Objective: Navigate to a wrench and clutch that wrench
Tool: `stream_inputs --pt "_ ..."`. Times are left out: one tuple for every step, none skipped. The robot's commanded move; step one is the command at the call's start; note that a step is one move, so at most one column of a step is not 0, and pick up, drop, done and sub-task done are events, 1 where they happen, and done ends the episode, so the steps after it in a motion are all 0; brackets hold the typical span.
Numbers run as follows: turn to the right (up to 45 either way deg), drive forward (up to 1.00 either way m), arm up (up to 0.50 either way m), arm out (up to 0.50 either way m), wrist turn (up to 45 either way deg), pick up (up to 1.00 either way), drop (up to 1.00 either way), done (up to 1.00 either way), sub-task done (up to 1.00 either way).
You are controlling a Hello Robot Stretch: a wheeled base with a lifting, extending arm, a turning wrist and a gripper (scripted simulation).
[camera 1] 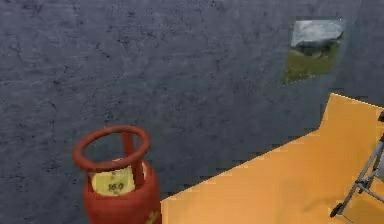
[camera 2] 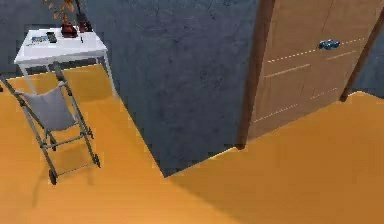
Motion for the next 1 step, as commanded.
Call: stream_inputs --pt "-45.0 0.0 0.0 0.0 0.0 0.0 0.0 0.0 0.0"
